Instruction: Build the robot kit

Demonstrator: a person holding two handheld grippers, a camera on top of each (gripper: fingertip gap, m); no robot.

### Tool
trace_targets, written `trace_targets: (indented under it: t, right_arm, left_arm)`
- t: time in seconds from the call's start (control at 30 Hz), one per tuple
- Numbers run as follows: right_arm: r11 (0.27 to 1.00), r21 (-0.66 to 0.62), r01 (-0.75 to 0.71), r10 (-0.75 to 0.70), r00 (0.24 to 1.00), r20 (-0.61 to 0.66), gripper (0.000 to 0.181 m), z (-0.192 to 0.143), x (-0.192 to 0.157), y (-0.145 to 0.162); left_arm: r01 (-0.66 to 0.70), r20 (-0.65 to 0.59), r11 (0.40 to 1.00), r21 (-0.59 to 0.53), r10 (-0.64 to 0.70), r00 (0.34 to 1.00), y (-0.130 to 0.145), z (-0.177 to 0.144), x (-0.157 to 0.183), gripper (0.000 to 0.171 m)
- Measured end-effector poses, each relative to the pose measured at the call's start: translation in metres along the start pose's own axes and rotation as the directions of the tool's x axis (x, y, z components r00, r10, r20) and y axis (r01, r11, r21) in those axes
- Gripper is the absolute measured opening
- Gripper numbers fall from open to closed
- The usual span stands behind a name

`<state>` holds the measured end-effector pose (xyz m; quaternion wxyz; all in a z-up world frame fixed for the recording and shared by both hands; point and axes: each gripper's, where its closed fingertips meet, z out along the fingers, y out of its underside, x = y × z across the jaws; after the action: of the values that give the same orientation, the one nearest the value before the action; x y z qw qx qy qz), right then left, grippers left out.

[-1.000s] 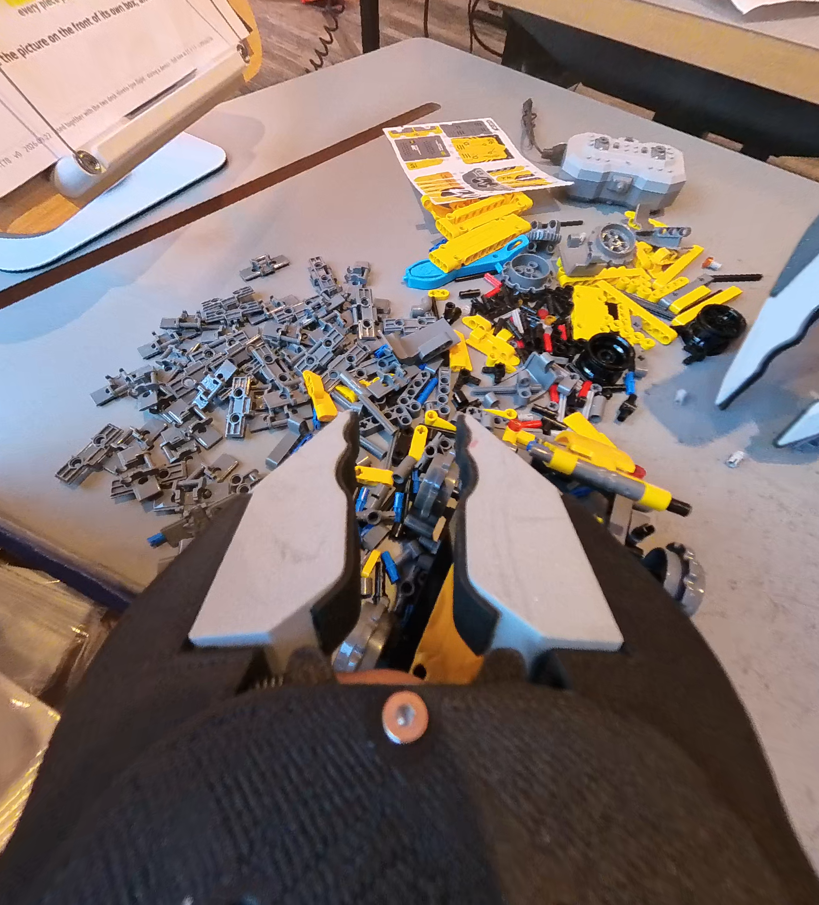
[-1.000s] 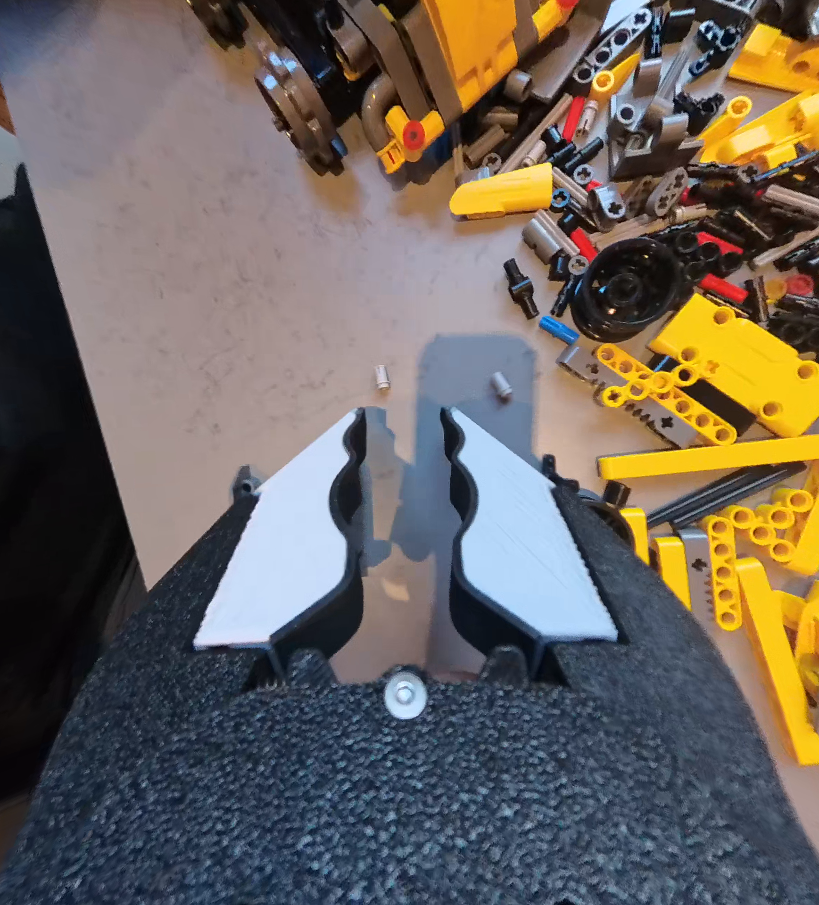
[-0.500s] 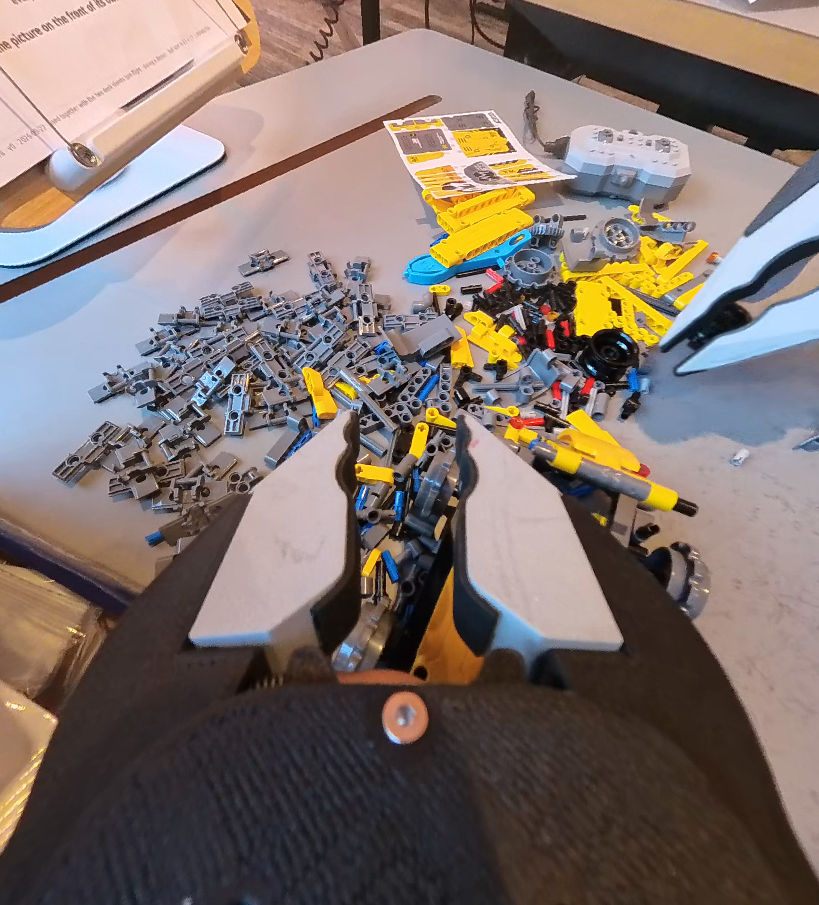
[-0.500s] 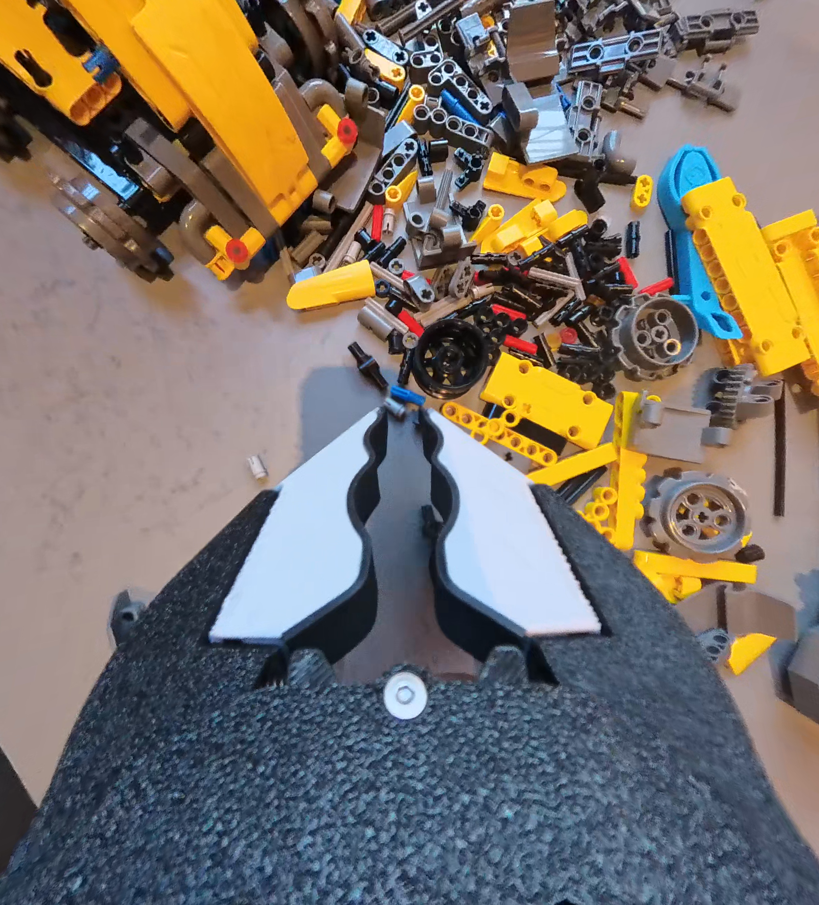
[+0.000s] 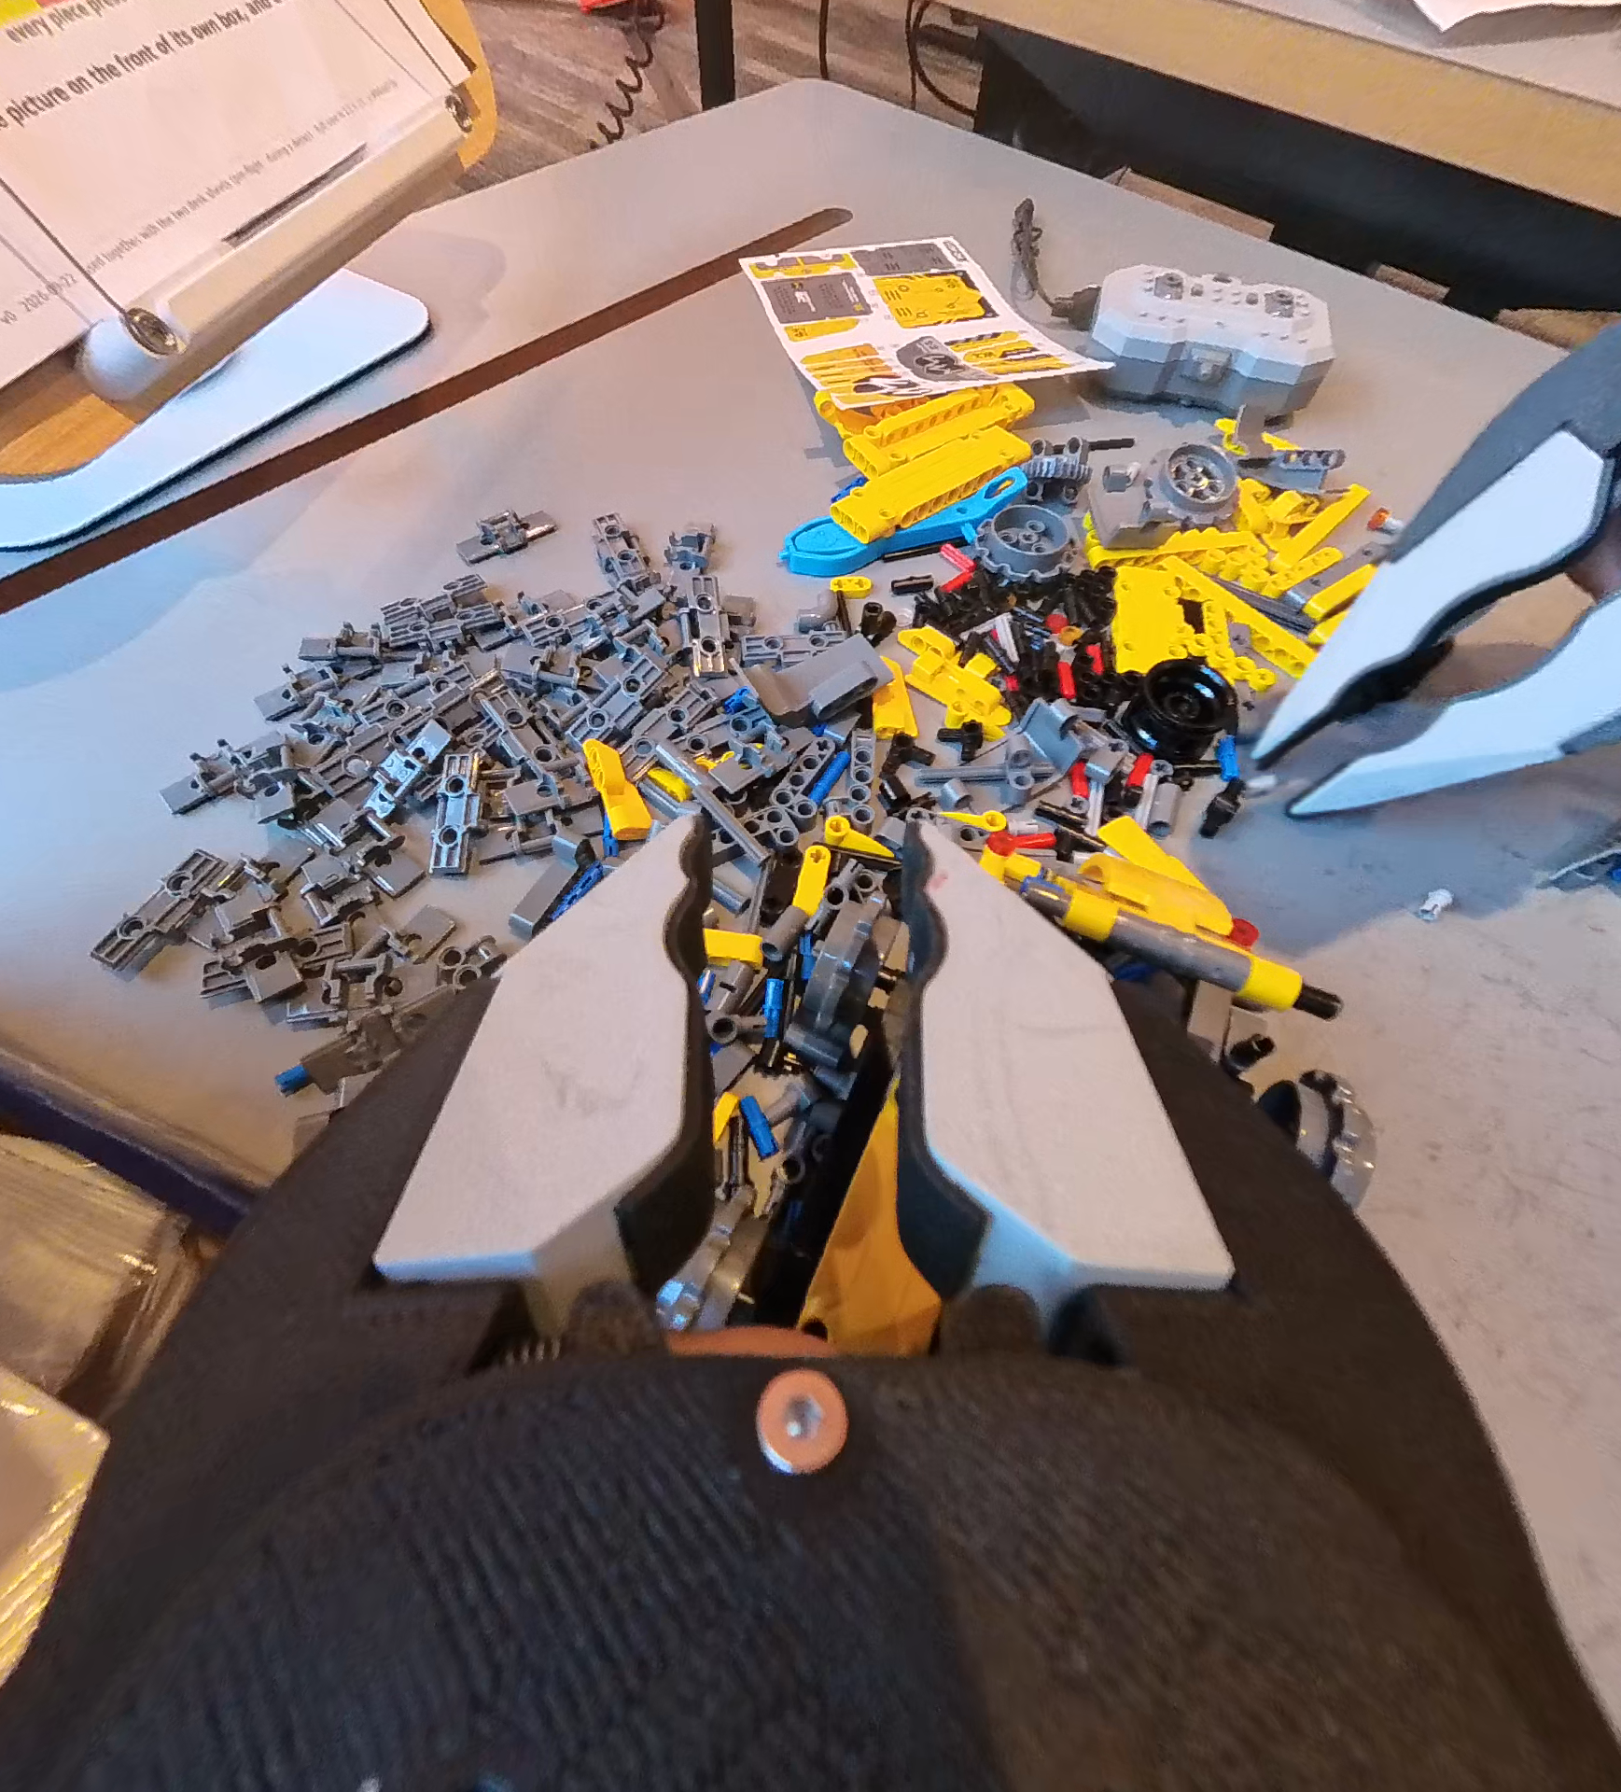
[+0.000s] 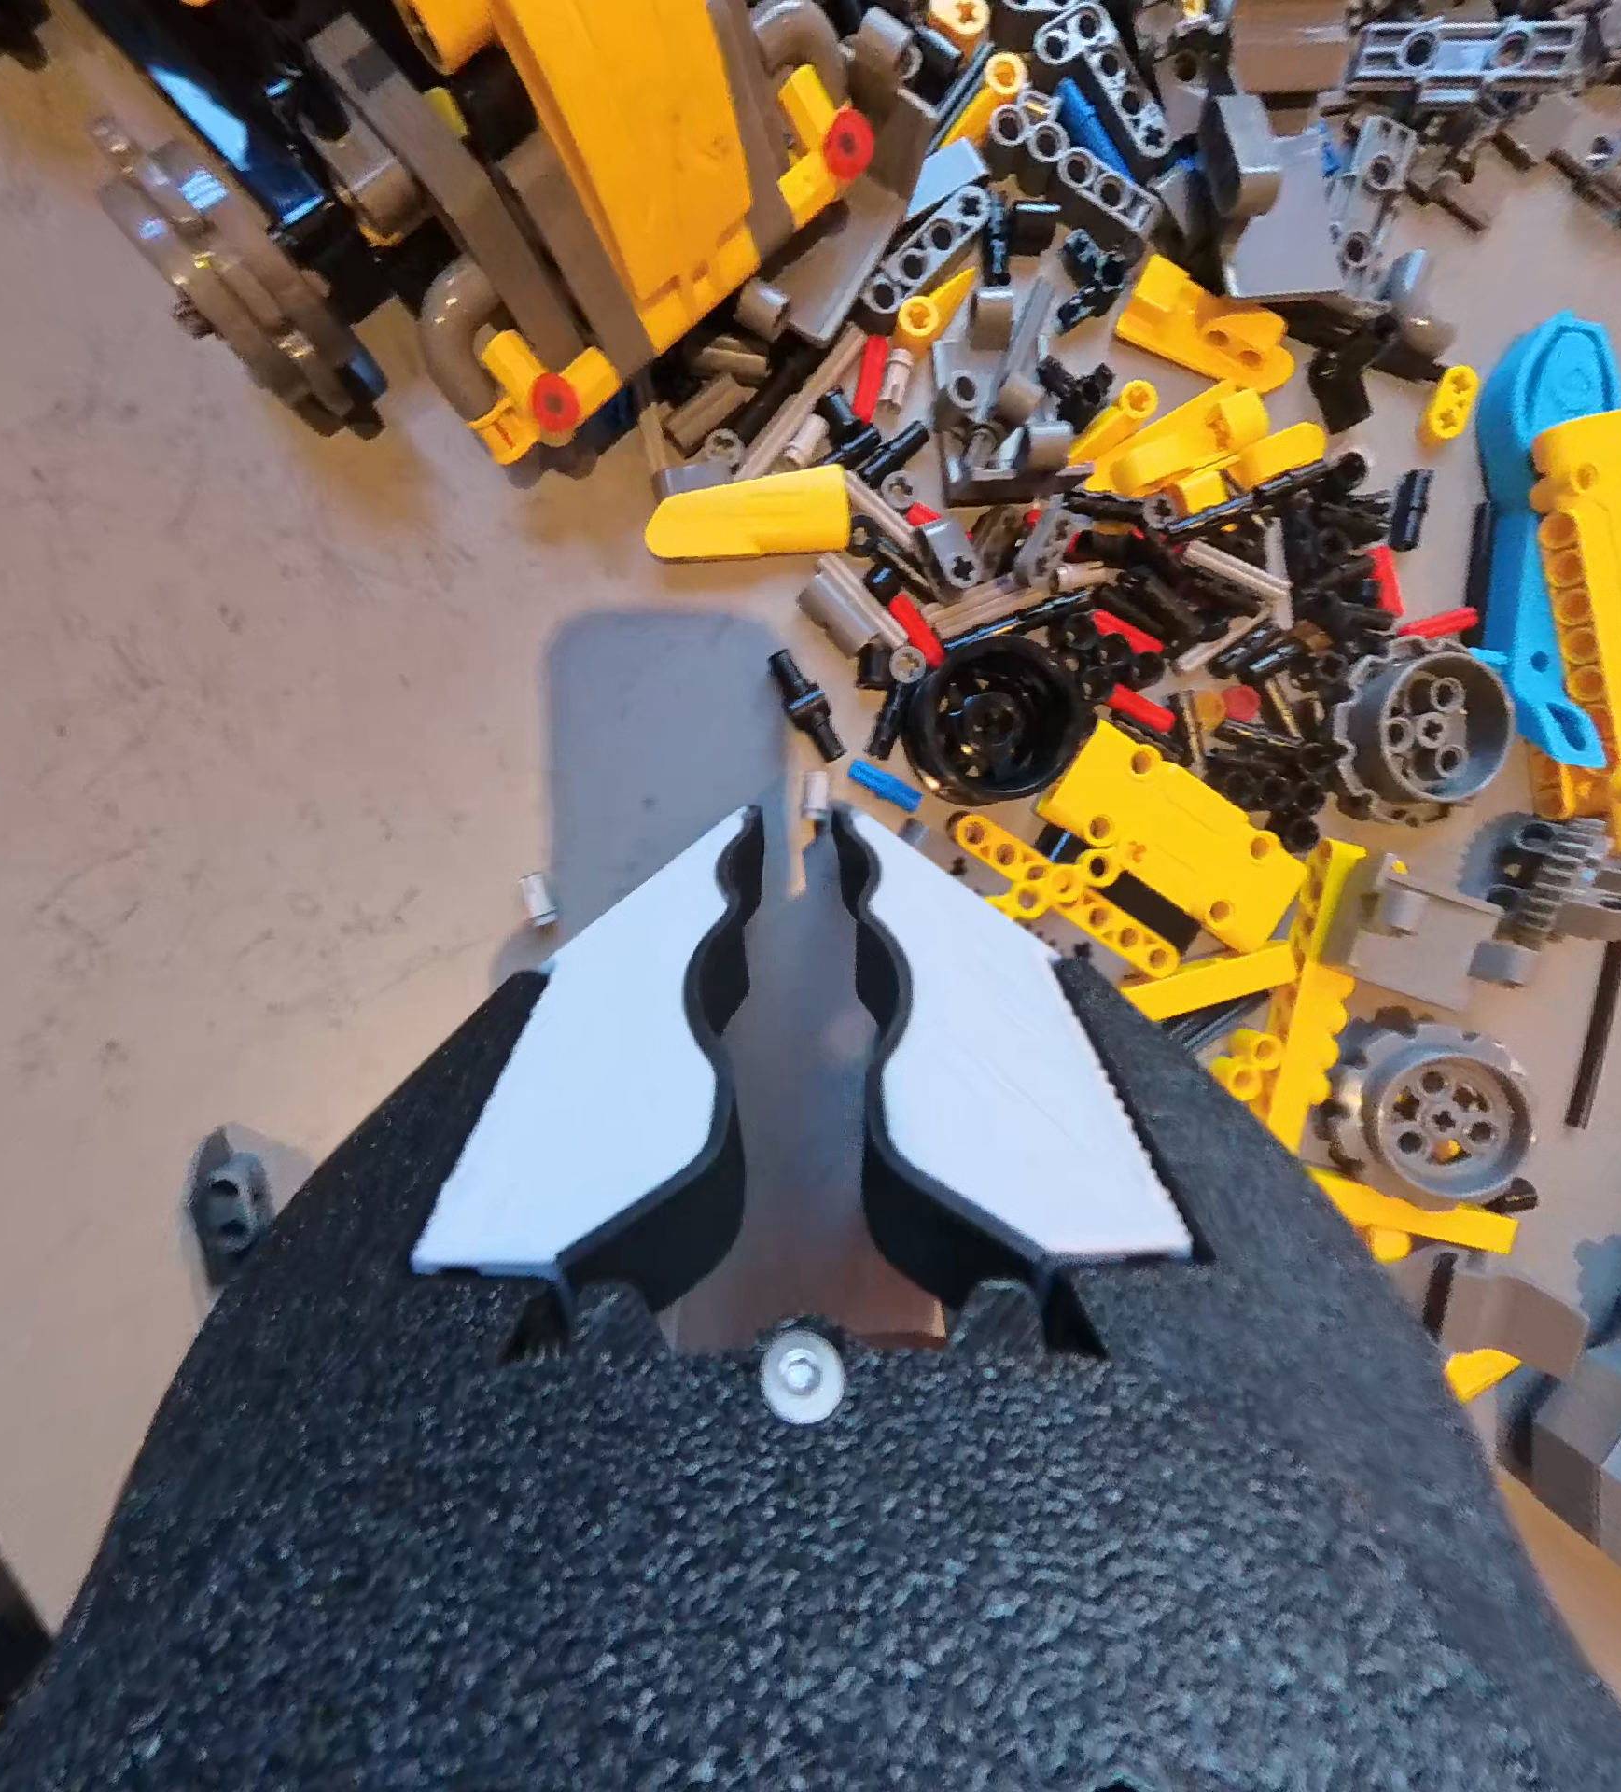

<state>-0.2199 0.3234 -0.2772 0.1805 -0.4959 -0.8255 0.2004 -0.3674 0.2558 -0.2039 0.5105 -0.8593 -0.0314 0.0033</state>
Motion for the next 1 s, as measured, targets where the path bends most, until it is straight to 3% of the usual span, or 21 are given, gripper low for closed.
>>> trace_targets:
  t: [0.13, 0.63, 1.0]
  right_arm:
    - [1.0, 0.009, 0.029, -0.029, 0.998, 0.063, 0.015, -0.007, -0.014, 0.0]
    - [0.994, 0.032, -0.106, 0.104, 0.993, 0.061, 0.01, 0.008, -0.005, -0.013]
    - [1.0, -0.019, 0.024, -0.021, 0.988, 0.152, 0.009, -0.006, -0.042, 0.004]
  left_arm:
    - [0.001, 0.0, 1.0, 0.004, -0.001, 1.0, -0.001, -0.001, 0.0, 0.037]
    - [-0.007, -0.005, 1.0, 0.005, 0.007, 1.0, -0.002, -0.001, 0.002, 0.037]
    - [-0.008, -0.006, 1.0, 0.006, 0.008, 1.0, -0.002, -0.002, 0.003, 0.037]
